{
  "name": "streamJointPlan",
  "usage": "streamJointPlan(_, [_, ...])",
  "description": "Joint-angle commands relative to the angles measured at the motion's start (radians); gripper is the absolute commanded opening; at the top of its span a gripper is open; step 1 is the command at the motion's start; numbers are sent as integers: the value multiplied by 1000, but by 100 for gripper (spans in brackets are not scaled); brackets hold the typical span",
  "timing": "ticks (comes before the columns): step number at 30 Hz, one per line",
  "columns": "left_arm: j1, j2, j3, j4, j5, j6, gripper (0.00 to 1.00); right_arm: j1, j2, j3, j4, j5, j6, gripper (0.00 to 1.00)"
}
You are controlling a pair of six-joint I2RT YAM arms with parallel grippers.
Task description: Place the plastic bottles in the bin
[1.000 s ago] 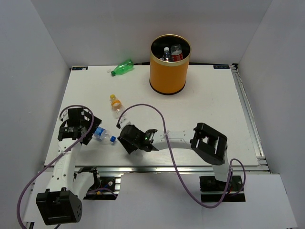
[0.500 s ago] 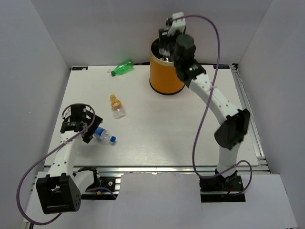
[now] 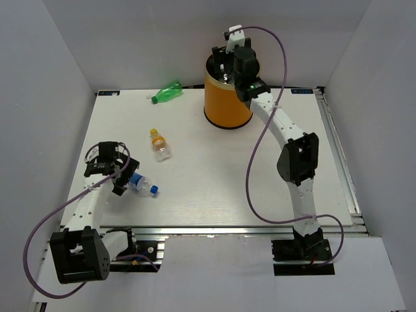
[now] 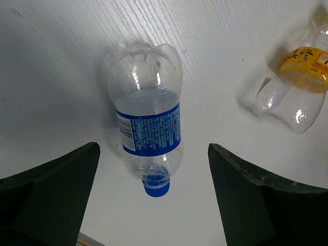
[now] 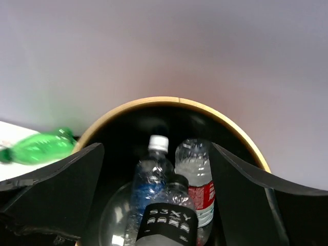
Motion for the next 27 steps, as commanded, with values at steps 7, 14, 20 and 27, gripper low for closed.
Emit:
streamJointPlan(7, [4, 33, -59, 79, -13, -82, 98, 7, -374, -33, 70, -134, 21, 89])
streamJointPlan(14, [3, 88, -104, 197, -46, -102, 89, 7, -741, -569, 144, -268, 105, 89])
streamJointPlan(20, [4, 180, -36, 193, -63, -107, 49, 7, -1006, -984, 194, -263, 182, 89])
streamJointPlan(27, [-22, -60, 8, 344, 136, 118, 23, 7, -1090, -1110, 102, -664, 248, 89])
